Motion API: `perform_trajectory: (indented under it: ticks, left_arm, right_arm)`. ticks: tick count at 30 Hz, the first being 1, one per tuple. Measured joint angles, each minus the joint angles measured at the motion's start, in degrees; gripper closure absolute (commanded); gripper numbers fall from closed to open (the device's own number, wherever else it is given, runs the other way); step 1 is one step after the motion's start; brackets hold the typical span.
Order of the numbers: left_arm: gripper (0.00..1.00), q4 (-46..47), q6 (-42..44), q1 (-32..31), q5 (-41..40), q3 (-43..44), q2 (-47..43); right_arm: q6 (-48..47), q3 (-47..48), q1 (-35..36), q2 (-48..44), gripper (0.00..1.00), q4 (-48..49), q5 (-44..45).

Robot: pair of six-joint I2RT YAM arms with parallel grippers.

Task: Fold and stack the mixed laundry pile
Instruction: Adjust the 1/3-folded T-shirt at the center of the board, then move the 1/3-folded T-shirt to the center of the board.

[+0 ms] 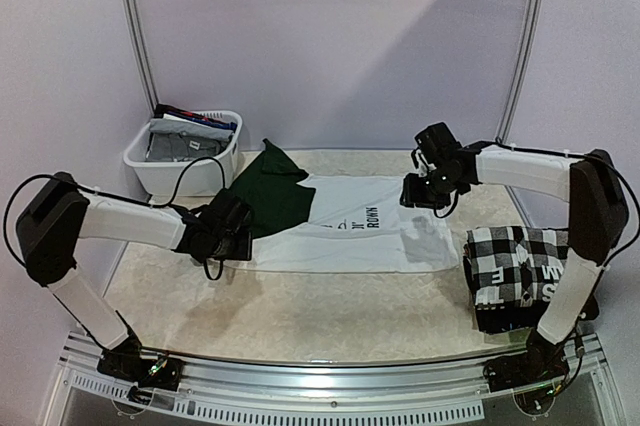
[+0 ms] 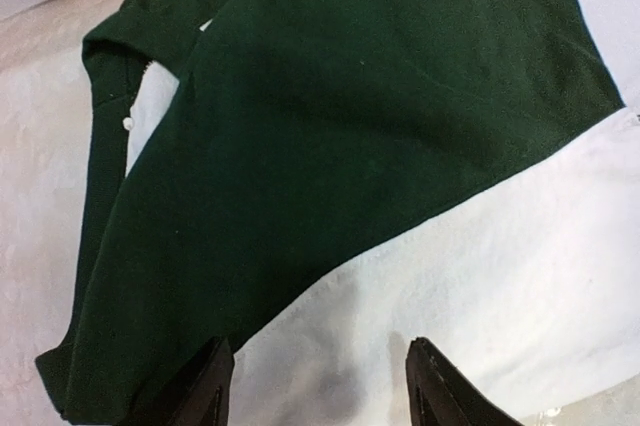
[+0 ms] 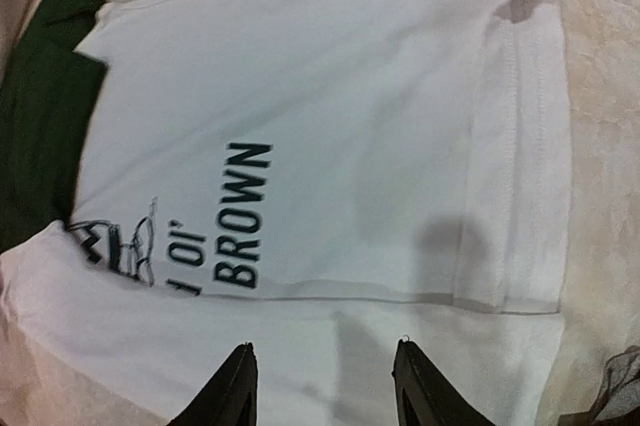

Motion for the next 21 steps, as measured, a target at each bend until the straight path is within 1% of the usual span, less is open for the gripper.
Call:
perform_trajectory:
  ticks: [4, 9, 16, 21]
  left_arm:
    - [0.41, -0.92, 0.20, -0.04, -0.39, -0.39, -3.19]
    - [0.42, -0.92, 0.57, -0.02, -1.53, -1.86, -3.78]
    - [0.43, -0.72, 0.52, 0.02, -2.23, -4.17, -1.31]
    - [0.44, 0.87, -0.68, 0.07, -1.79, -5.20, -0.52]
  right_arm:
    - [-0.04, -5.84, 3.91, -5.05, 0.53, 3.13, -4.42]
    - [0.26, -12.09, 7.61, -5.09, 0.54, 6.27, -8.68]
    - [0.94, -16.63, 8.17, -1.73, 0.55, 8.61, -10.25]
    - [2.16, -18.88, 8.41, -1.20, 0.56, 10.05, -10.21]
